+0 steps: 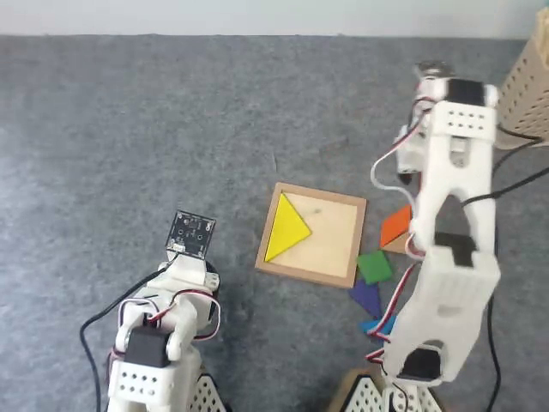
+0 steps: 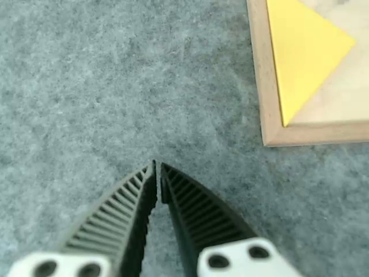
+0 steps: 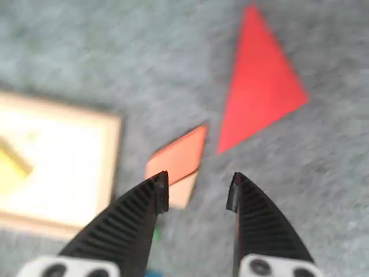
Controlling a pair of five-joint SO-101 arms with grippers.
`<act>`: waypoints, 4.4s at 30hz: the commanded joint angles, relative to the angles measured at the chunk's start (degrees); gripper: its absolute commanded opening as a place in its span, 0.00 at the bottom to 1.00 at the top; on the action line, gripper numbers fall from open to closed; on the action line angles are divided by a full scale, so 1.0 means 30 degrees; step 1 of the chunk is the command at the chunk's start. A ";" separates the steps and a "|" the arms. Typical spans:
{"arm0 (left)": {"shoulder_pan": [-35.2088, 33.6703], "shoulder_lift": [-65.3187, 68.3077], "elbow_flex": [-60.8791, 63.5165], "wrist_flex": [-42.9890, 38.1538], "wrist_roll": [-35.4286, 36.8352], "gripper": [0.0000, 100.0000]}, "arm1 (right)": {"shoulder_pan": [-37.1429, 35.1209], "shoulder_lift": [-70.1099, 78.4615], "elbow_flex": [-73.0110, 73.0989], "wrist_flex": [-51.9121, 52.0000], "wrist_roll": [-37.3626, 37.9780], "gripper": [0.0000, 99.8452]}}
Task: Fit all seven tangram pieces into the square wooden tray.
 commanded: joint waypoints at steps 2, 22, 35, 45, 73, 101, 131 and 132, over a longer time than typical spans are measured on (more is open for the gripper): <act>0.0117 -0.0410 -0.0366 0.0117 0.0147 0.01 | -0.0952 -0.4908 0.3663 -0.1187 -0.0645 0.16; 0.0117 -0.0410 -0.0366 0.0117 0.0147 0.01 | 0.2681 0.4908 -0.2462 -0.4498 0.4015 0.27; 0.0117 -0.0410 -0.0366 0.0117 0.0147 0.01 | 0.2535 0.9538 -0.6418 -0.3678 0.4689 0.27; 0.0117 -0.0410 -0.0366 0.0117 0.0147 0.01 | 0.2652 0.9568 -0.7297 -0.0806 0.4015 0.27; 0.0117 -0.0410 -0.0366 0.0117 0.0147 0.01 | 0.2740 1.1736 -0.8908 0.0454 0.2667 0.20; 0.0117 -0.0410 -0.0366 0.0117 0.0147 0.01 | -0.2886 -0.6227 0.4513 -0.0454 0.2696 0.19; 0.0117 -0.0410 -0.0366 0.0117 0.0147 0.01 | -1.0886 -0.3795 1.0051 -0.8689 -1.7289 0.19; 0.0117 -0.0410 -0.0366 0.0117 0.0147 0.01 | -1.1179 -0.3824 1.0051 -0.8718 -1.7729 0.19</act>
